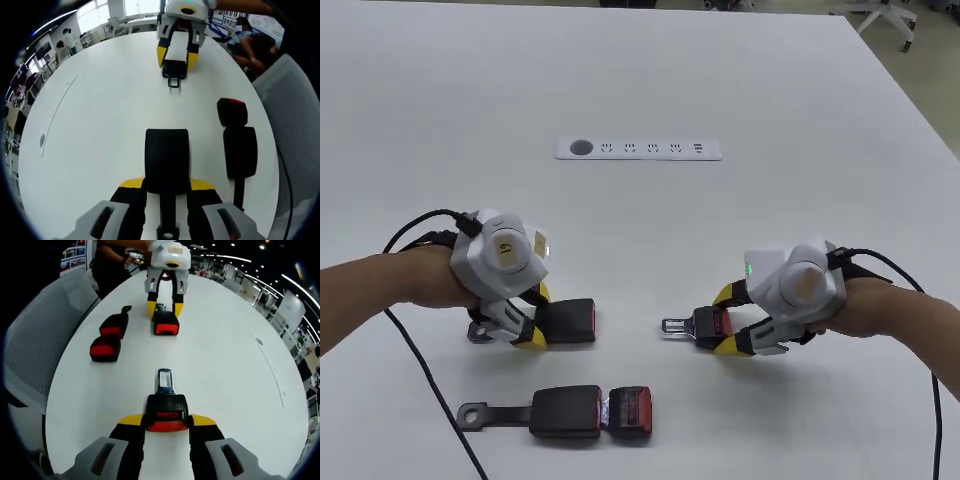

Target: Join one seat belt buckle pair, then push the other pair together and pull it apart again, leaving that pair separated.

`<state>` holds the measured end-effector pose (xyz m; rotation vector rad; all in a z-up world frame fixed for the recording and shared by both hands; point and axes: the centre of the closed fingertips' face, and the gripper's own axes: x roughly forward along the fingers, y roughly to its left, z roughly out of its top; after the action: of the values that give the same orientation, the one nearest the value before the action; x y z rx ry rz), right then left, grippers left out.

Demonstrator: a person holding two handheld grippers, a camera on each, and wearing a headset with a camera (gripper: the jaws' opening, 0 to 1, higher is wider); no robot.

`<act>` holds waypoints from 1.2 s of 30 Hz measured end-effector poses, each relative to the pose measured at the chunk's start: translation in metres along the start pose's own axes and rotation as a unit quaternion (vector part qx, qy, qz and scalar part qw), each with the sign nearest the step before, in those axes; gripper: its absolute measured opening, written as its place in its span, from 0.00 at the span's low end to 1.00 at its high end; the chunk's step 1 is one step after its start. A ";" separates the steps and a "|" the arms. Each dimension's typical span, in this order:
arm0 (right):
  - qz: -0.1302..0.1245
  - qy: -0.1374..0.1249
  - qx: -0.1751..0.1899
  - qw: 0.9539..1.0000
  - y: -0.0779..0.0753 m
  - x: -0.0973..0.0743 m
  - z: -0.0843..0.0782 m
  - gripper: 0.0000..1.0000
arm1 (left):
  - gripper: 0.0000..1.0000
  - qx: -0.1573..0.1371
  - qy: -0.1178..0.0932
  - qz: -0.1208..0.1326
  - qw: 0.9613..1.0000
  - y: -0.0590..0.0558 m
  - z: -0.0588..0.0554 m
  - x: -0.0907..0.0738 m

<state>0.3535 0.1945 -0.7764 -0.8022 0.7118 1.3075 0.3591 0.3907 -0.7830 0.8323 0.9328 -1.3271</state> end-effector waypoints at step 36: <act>0.002 -0.016 0.000 1.000 -0.003 0.014 0.024 0.30 | 0.31 -0.001 0.020 -0.003 1.000 0.000 0.000 -0.002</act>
<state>0.3582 0.2215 -0.7747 -0.7779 0.6877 1.3203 0.3591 0.3916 -0.7807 0.8579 0.9683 -1.3198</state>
